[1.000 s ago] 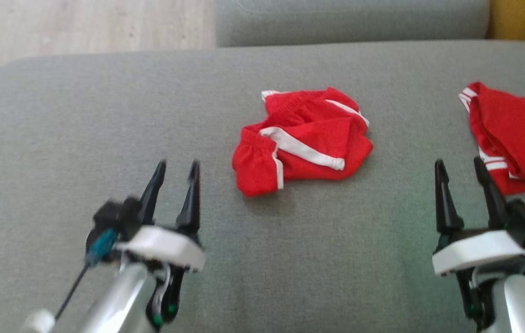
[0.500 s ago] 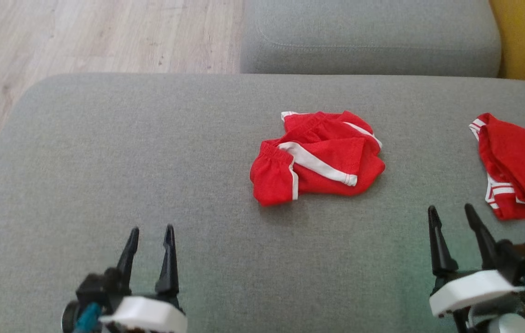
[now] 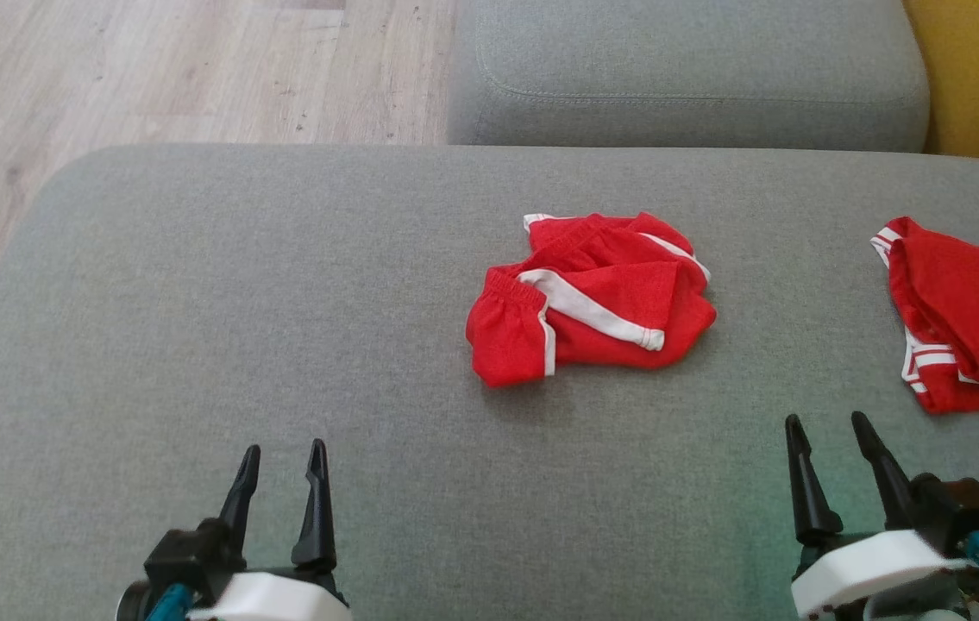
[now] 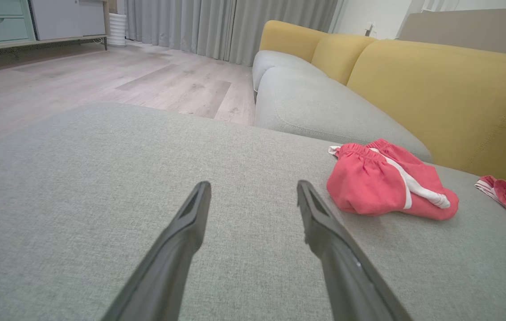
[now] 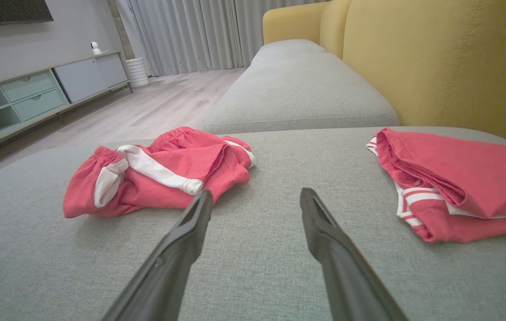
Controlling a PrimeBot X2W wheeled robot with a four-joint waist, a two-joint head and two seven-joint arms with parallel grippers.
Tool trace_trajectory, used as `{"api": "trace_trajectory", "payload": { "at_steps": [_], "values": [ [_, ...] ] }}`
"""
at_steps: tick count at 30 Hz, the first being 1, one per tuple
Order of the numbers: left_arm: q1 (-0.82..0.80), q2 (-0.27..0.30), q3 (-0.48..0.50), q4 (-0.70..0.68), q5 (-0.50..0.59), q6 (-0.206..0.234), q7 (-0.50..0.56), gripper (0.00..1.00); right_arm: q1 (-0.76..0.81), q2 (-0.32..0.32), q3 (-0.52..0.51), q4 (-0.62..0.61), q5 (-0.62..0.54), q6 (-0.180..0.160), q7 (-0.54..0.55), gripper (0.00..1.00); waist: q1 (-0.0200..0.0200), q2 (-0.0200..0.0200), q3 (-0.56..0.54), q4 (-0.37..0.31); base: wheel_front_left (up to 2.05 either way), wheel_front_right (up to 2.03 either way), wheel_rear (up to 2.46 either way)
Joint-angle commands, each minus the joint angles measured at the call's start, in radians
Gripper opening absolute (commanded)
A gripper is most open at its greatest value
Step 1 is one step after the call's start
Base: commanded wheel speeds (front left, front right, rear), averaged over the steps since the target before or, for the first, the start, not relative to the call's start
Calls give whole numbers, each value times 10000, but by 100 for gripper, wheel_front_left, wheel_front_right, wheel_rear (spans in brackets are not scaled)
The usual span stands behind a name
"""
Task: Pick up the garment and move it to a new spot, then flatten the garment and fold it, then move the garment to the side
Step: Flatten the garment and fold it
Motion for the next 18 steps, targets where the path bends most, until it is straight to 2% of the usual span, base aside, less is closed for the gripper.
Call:
{"api": "trace_trajectory", "payload": {
  "at_steps": [1,18],
  "values": [
    [-301,216,291,-351,52,45,10,100,-242,-60,276,-266,46,-7,-110,100,0,0,1,-15,0,0,0],
    [-379,254,147,-373,73,118,106,100,-352,-60,211,-185,-23,-7,-136,100,0,0,127,-55,0,0,0]
  ]
}}
